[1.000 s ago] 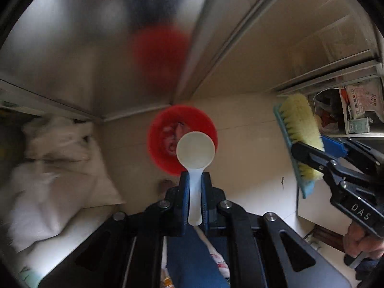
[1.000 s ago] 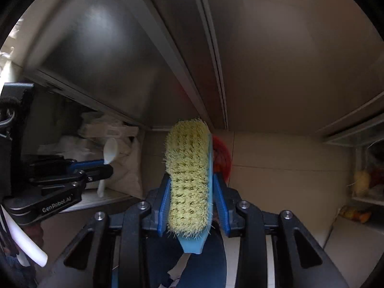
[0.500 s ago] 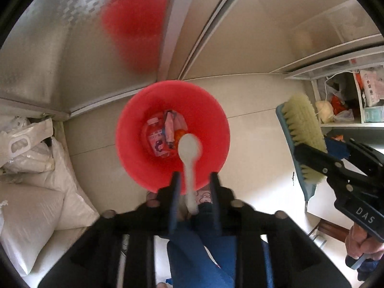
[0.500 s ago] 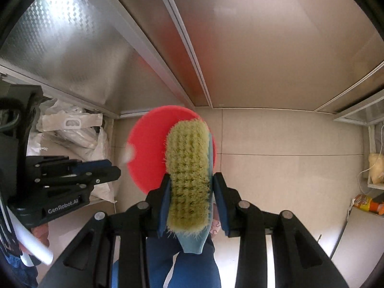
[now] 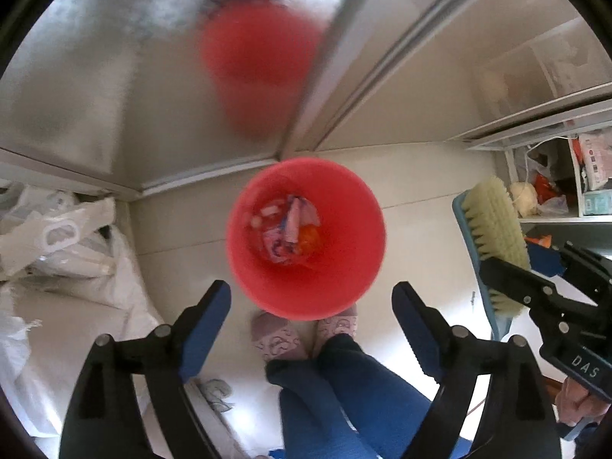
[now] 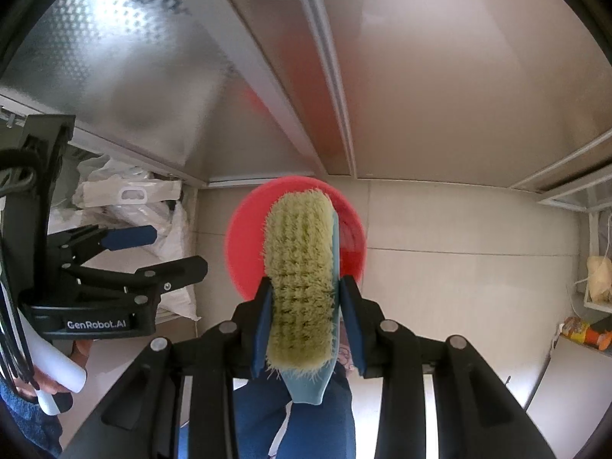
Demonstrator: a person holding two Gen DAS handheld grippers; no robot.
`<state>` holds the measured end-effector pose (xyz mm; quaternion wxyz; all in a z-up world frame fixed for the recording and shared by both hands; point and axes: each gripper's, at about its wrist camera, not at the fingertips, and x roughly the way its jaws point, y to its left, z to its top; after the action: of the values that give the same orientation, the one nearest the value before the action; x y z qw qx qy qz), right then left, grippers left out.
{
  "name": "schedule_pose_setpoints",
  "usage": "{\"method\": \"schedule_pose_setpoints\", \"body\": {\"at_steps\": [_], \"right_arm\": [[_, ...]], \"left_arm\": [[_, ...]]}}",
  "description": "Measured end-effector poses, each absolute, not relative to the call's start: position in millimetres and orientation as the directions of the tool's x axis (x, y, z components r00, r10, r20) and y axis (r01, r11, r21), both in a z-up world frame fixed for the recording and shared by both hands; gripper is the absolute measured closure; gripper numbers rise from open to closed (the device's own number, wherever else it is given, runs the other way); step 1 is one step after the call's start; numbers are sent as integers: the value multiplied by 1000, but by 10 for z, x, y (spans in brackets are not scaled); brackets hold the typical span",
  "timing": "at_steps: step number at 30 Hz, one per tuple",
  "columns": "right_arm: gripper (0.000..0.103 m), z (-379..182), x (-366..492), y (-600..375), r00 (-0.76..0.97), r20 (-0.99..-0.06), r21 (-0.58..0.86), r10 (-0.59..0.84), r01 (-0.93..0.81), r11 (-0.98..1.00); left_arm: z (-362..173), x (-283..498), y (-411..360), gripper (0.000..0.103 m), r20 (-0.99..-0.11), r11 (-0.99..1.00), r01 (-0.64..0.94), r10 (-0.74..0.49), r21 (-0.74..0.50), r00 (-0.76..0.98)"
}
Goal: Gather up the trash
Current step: 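Open the left gripper to drop the spoon into the red bin, then raise both tools back up to the counter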
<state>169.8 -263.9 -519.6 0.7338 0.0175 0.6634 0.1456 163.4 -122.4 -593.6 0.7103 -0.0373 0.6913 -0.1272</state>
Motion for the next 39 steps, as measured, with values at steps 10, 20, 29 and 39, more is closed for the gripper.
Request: {"method": "schedule_pose_setpoints", "body": {"at_steps": [10, 20, 29, 39], "right_arm": [[70, -5361, 1813, -2264, 18, -972, 221, 234, -264, 939], [42, -5505, 1843, -1951, -28, -979, 202, 202, -267, 942], [28, -5134, 1760, -1946, -24, -979, 202, 203, -269, 942], [13, -3540, 1721, -2118, 95, -975, 165, 201, -299, 940]], "left_arm": [[-5983, 1668, -757, 0, -986, 984, 69, -163, -162, 17], [-6048, 1588, -496, 0, -986, 986, 23, -167, -166, 2], [-5551, 1479, -517, 0, -987, 987, 14, -158, -158, 6], [-3813, 1373, -671, 0, -985, 992, 17, -130, -129, 113]]}}
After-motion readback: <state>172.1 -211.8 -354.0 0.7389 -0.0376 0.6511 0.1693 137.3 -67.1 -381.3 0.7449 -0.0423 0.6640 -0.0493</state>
